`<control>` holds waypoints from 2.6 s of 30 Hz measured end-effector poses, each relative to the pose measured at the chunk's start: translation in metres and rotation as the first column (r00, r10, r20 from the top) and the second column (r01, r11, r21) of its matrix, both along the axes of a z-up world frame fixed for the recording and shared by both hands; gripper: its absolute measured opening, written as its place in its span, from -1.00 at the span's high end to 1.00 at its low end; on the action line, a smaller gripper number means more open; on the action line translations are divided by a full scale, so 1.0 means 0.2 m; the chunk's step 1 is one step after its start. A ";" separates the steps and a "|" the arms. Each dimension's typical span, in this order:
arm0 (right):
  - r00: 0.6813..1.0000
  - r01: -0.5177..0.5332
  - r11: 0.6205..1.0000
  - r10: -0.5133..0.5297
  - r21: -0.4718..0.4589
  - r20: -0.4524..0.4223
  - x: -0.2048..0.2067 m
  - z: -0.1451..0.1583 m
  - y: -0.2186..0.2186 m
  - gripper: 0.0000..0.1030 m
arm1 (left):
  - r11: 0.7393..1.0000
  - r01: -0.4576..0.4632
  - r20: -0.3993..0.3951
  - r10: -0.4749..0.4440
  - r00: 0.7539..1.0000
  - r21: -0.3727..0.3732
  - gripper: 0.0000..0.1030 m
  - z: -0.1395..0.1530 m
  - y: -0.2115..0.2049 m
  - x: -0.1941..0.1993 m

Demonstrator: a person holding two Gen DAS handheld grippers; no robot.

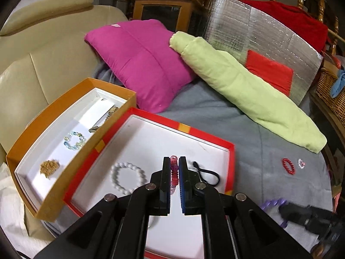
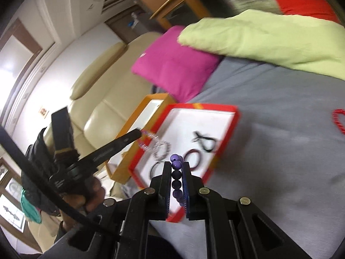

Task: Organize jewelry
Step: 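Open the left tool to drop the pink-white bracelet while the right tool releases the purple bracelet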

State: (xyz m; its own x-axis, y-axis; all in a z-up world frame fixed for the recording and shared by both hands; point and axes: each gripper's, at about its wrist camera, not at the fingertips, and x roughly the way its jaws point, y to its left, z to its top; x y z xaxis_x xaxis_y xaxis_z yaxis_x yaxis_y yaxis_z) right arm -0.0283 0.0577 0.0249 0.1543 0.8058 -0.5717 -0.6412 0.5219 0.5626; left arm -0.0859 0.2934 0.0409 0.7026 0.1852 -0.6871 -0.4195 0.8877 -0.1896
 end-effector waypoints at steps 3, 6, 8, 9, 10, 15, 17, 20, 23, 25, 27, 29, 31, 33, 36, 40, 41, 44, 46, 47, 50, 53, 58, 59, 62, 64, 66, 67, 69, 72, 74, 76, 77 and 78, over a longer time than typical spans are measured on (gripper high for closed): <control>0.999 -0.039 0.999 0.039 -0.005 -0.027 -0.03 -0.05 0.14 0.79 | 1.000 0.004 -0.011 -0.004 1.000 -0.019 0.86 -0.04 0.06 0.04; 0.996 -0.078 0.997 0.077 -0.028 -0.048 -0.06 -0.12 0.26 0.79 | 1.000 0.006 -0.032 -0.007 0.999 -0.022 0.86 -0.08 0.09 0.08; 0.994 -0.096 0.995 0.093 -0.041 -0.065 -0.07 -0.17 0.32 0.79 | 1.000 0.008 -0.048 -0.009 0.999 -0.019 0.86 -0.11 0.10 0.12; 0.992 -0.103 0.994 0.099 -0.048 -0.072 -0.07 -0.20 0.34 0.79 | 1.000 0.010 -0.053 -0.011 0.999 -0.018 0.86 -0.12 0.11 0.14; 0.992 -0.107 0.993 0.103 -0.053 -0.076 -0.06 -0.21 0.35 0.79 | 1.000 0.012 -0.058 -0.013 0.998 -0.016 0.86 -0.13 0.11 0.15; 0.989 -0.127 0.988 0.119 -0.089 -0.091 -0.07 -0.30 0.40 0.79 | 1.000 0.019 -0.084 -0.019 0.996 0.006 0.86 -0.17 0.11 0.24; 0.989 -0.125 0.987 0.117 -0.100 -0.090 -0.06 -0.32 0.41 0.79 | 1.000 0.022 -0.093 -0.020 0.995 0.017 0.86 -0.18 0.11 0.27; 0.990 -0.122 0.986 0.113 -0.116 -0.083 -0.04 -0.33 0.42 0.79 | 0.999 0.025 -0.106 -0.022 0.994 0.028 0.86 -0.20 0.11 0.29; 0.991 -0.114 0.985 0.104 -0.128 -0.082 -0.01 -0.34 0.45 0.79 | 0.999 0.025 -0.116 -0.021 0.993 0.030 0.86 -0.22 0.12 0.30; 0.991 -0.114 0.984 0.102 -0.135 -0.089 0.01 -0.36 0.46 0.79 | 0.999 0.024 -0.122 -0.020 0.992 0.036 0.86 -0.23 0.13 0.31; 0.990 -0.117 0.983 0.104 -0.140 -0.094 0.02 -0.38 0.48 0.79 | 0.999 0.024 -0.125 -0.020 0.992 0.035 0.86 -0.24 0.14 0.32; 0.989 -0.121 0.983 0.108 -0.140 -0.097 0.02 -0.39 0.48 0.79 | 0.999 0.025 -0.126 -0.020 0.992 0.037 0.86 -0.24 0.14 0.33; 0.988 -0.129 0.982 0.115 -0.140 -0.102 0.02 -0.39 0.49 0.79 | 0.999 0.029 -0.125 -0.024 0.992 0.037 0.86 -0.25 0.14 0.33; 0.986 -0.143 0.980 0.129 -0.138 -0.102 0.00 -0.39 0.49 0.79 | 0.999 0.032 -0.123 -0.027 0.992 0.039 0.86 -0.25 0.15 0.34; 0.984 -0.159 0.977 0.146 -0.142 -0.098 -0.02 -0.40 0.50 0.79 | 0.999 0.040 -0.123 -0.036 0.992 0.034 0.86 -0.26 0.16 0.34; 0.985 -0.151 0.978 0.136 -0.147 -0.105 0.01 -0.41 0.52 0.79 | 0.999 0.045 -0.126 -0.044 0.991 0.005 0.86 -0.28 0.19 0.36; 0.985 -0.149 0.977 0.134 -0.150 -0.106 0.02 -0.42 0.52 0.79 | 0.999 0.046 -0.127 -0.047 0.991 -0.006 0.86 -0.29 0.20 0.36; 0.986 -0.149 0.976 0.134 -0.159 -0.100 0.03 -0.43 0.53 0.79 | 0.997 0.064 -0.132 -0.070 0.989 -0.052 0.86 -0.33 0.23 0.39; 0.987 -0.146 0.975 0.131 -0.166 -0.097 0.03 -0.43 0.54 0.79 | 0.996 0.064 -0.147 -0.072 0.987 -0.061 0.86 -0.35 0.25 0.41; 0.987 -0.144 0.975 0.129 -0.170 -0.094 0.04 -0.43 0.54 0.79 | 0.996 0.062 -0.153 -0.071 0.986 -0.061 0.86 -0.36 0.26 0.41; 0.989 -0.135 0.974 0.121 -0.181 -0.086 0.05 -0.44 0.55 0.79 | 0.997 0.049 -0.176 -0.057 0.983 -0.051 0.86 -0.38 0.28 0.42; 0.990 -0.132 0.972 0.120 -0.197 -0.075 0.05 -0.44 0.56 0.80 | 0.999 0.041 -0.187 -0.047 0.981 -0.033 0.86 -0.39 0.29 0.42; 0.991 -0.128 0.971 0.116 -0.204 -0.067 0.06 -0.45 0.57 0.79 | 0.999 0.035 -0.201 -0.037 0.979 -0.014 0.86 -0.40 0.30 0.42; 0.991 -0.126 0.971 0.114 -0.203 -0.069 0.06 -0.45 0.57 0.79 | 0.999 0.033 -0.203 -0.035 0.979 -0.010 0.86 -0.40 0.30 0.42; 0.991 -0.124 0.972 0.113 -0.201 -0.067 0.06 -0.45 0.57 0.79 | 0.999 0.032 -0.209 -0.032 0.977 -0.002 0.86 -0.40 0.29 0.41; 0.992 -0.122 0.971 0.111 -0.204 -0.067 0.06 -0.45 0.58 0.80 | 1.000 0.029 -0.210 -0.027 0.977 0.006 0.86 -0.40 0.29 0.41; 0.992 -0.120 0.970 0.109 -0.210 -0.063 0.06 -0.45 0.57 0.80 | 1.000 0.028 -0.210 -0.027 0.977 0.001 0.86 -0.40 0.30 0.41; 0.992 -0.118 0.970 0.107 -0.212 -0.062 0.06 -0.45 0.57 0.79 | 1.000 0.027 -0.211 -0.026 0.977 0.001 0.86 -0.40 0.30 0.41; 0.993 -0.115 0.970 0.104 -0.215 -0.060 0.06 -0.45 0.58 0.79 | 1.000 0.026 -0.212 -0.025 0.977 0.002 0.86 -0.40 0.30 0.41; 0.993 -0.115 0.969 0.105 -0.219 -0.057 0.06 -0.45 0.58 0.79 | 1.000 0.028 -0.211 -0.026 0.977 0.006 0.86 -0.40 0.30 0.41; 0.993 -0.117 0.968 0.107 -0.222 -0.055 0.06 -0.45 0.59 0.79 | 1.000 0.027 -0.213 -0.025 0.977 0.004 0.86 -0.41 0.30 0.41; 0.993 -0.117 0.967 0.108 -0.227 -0.051 0.05 -0.45 0.59 0.79 | 1.000 0.023 -0.213 -0.022 0.977 0.002 0.86 -0.41 0.31 0.41; 0.993 -0.116 0.966 0.108 -0.230 -0.048 0.05 -0.45 0.60 0.79 | 1.000 0.021 -0.215 -0.020 0.976 0.002 0.86 -0.41 0.32 0.41; 0.993 -0.117 0.966 0.109 -0.231 -0.049 0.05 -0.45 0.60 0.80 | 1.000 0.019 -0.216 -0.019 0.976 0.002 0.86 -0.41 0.32 0.41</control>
